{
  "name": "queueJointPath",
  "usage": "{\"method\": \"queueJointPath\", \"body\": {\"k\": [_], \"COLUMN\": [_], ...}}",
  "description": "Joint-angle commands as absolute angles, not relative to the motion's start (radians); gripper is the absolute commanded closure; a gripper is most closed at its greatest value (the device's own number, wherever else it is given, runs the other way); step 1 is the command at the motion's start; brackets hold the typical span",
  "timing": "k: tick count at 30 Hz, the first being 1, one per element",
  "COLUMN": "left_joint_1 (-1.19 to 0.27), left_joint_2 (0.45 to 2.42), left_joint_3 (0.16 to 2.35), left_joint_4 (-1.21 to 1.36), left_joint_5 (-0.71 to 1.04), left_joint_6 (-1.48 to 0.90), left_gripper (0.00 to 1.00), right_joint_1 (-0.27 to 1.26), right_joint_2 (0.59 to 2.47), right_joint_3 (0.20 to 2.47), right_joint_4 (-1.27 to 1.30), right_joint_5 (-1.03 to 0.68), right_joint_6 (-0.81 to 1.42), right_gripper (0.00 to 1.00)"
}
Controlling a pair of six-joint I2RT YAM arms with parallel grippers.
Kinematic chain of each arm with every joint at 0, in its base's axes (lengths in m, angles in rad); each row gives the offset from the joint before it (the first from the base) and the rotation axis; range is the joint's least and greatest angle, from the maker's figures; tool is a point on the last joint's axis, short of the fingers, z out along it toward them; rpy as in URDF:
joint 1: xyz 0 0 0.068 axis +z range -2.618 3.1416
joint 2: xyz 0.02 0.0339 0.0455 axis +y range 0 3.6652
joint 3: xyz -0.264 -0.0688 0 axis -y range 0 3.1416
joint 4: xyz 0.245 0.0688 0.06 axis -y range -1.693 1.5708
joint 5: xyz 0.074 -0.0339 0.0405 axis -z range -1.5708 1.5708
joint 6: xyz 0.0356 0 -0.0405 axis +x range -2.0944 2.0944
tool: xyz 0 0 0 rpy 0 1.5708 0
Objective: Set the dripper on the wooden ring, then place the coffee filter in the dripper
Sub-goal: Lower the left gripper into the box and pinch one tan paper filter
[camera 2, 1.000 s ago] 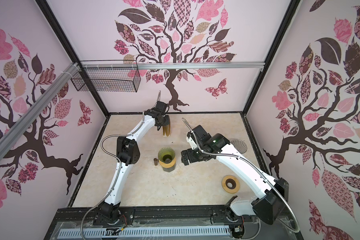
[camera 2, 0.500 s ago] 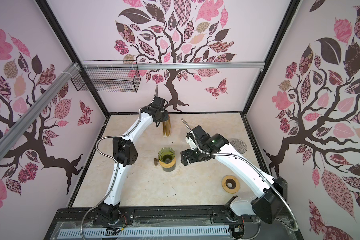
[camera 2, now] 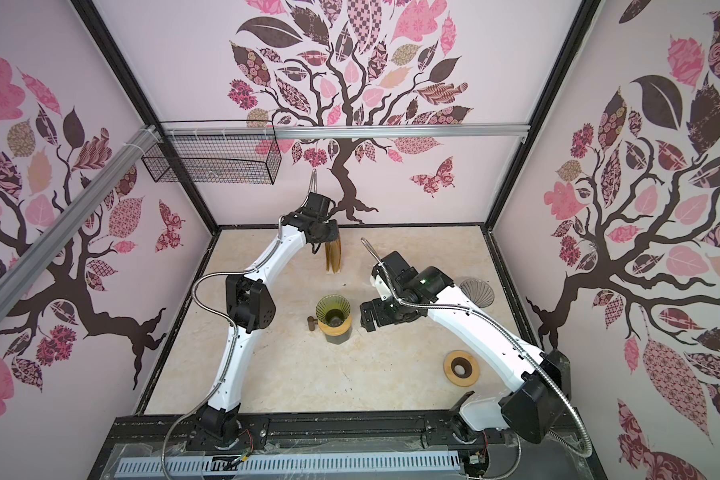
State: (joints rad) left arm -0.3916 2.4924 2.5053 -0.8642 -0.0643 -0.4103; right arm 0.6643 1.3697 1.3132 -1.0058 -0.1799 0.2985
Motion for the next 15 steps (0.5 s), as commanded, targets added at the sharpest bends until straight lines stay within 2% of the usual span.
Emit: {"method": "queueJointPath", "body": {"k": [1, 15], "left_joint_1": [-0.393, -0.393], "left_joint_2": [2.521, 2.545], "left_joint_3": [2.530, 2.510], "left_joint_4": [-0.850, -0.859], "left_joint_5": [-0.064, -0.079], "left_joint_6": [-0.390, -0.387], "left_gripper": [0.78, 0.80], "right_joint_1": [0.661, 0.661], "right_joint_2": [1.392, 1.405], "right_joint_3": [1.309, 1.309], "right_joint_4": [-1.006, -1.000], "right_joint_5": [-0.189, -0.189], "right_joint_6": [0.293, 0.292], "right_gripper": [0.00, 0.00]}}
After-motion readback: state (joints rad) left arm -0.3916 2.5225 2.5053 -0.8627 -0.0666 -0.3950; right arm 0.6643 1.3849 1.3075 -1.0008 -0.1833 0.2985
